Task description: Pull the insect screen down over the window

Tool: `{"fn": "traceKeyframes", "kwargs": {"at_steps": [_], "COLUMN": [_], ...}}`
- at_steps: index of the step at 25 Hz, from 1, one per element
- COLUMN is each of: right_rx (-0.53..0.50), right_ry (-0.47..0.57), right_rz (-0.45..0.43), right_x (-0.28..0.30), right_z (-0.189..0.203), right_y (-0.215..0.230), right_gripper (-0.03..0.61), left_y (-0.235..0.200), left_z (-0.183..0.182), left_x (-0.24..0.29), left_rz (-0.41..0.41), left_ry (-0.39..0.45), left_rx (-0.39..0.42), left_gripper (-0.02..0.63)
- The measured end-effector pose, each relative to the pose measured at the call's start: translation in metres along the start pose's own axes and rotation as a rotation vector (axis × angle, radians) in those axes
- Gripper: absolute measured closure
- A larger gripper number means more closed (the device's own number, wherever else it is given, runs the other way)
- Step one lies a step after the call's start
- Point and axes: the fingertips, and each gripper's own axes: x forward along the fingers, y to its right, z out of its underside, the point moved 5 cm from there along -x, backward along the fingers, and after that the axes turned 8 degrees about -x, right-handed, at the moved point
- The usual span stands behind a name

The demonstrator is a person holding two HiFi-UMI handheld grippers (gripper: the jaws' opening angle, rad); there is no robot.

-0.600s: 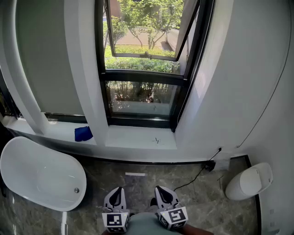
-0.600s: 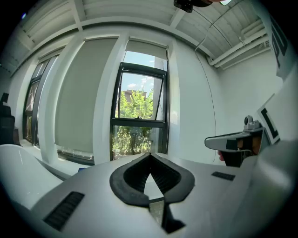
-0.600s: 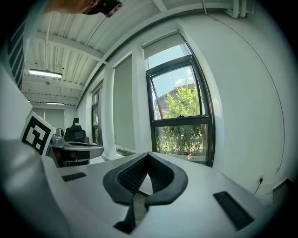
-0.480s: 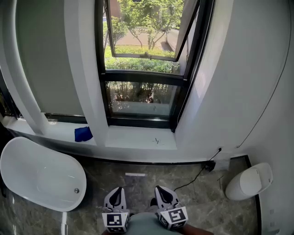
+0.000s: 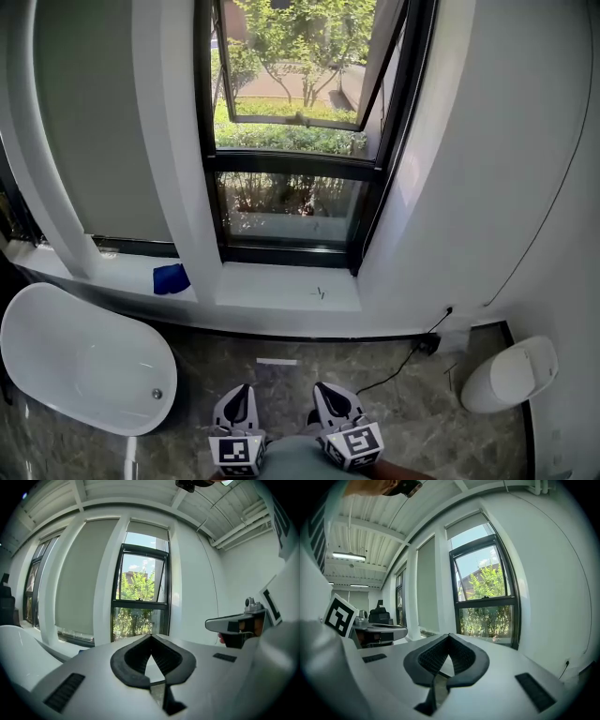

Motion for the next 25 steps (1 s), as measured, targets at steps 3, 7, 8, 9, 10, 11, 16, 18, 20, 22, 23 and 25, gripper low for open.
{"fn": "traceKeyframes", "kwargs": {"at_steps": [3, 7, 8, 9, 10, 11, 16, 18, 20, 22, 23, 25], "right_rx": [0.011, 0.011, 0.013, 0.013, 0.014, 0.016, 0.008, 0.004, 0.004, 0.005, 0.007, 0.012], "right_ry": [-0.002, -0.009, -0.009, -0.009, -0.007, -0.005, 0.008, 0.010, 0.008, 0.005, 0.004, 0.003], "right_rz": [0.005, 0.011, 0.016, 0.025, 0.037, 0.053, 0.109, 0.122, 0.129, 0.129, 0.128, 0.126], "right_x": [0.001, 0.000, 0.000, 0.000, 0.001, 0.002, 0.017, 0.024, 0.032, 0.040, 0.045, 0.057], "right_z": [0.000, 0.003, 0.004, 0.005, 0.005, 0.003, -0.011, -0.014, -0.016, -0.017, -0.017, -0.017], "right_y": [0.001, 0.003, 0.004, 0.005, 0.007, 0.010, 0.018, 0.020, 0.020, 0.022, 0.024, 0.030], "right_gripper": [0.581, 0.581, 0.581, 0.581, 0.581, 0.581, 0.581, 0.581, 0.581, 0.581, 0.581, 0.581], "left_y": [-0.002, -0.001, -0.002, -0.004, -0.006, -0.008, -0.014, -0.016, -0.018, -0.019, -0.019, -0.021], "left_z": [0.003, 0.002, 0.002, 0.002, 0.001, -0.001, -0.018, -0.023, -0.026, -0.028, -0.029, -0.032], "left_x": [-0.001, -0.002, -0.003, -0.003, -0.002, -0.001, 0.014, 0.021, 0.027, 0.034, 0.039, 0.051], "left_rz": [-0.009, -0.007, -0.010, -0.013, -0.016, -0.019, -0.018, -0.011, -0.006, -0.004, -0.003, -0.004], "left_ry": [-0.012, -0.014, -0.015, -0.015, -0.012, -0.004, 0.033, 0.039, 0.042, 0.045, 0.046, 0.047], "left_rx": [-0.007, -0.013, -0.015, -0.018, -0.019, -0.017, 0.006, 0.008, 0.002, -0.004, -0.005, -0.004], "left_gripper": [0.601, 0.601, 0.601, 0.601, 0.601, 0.601, 0.600, 0.601, 0.601, 0.600, 0.600, 0.601]}}
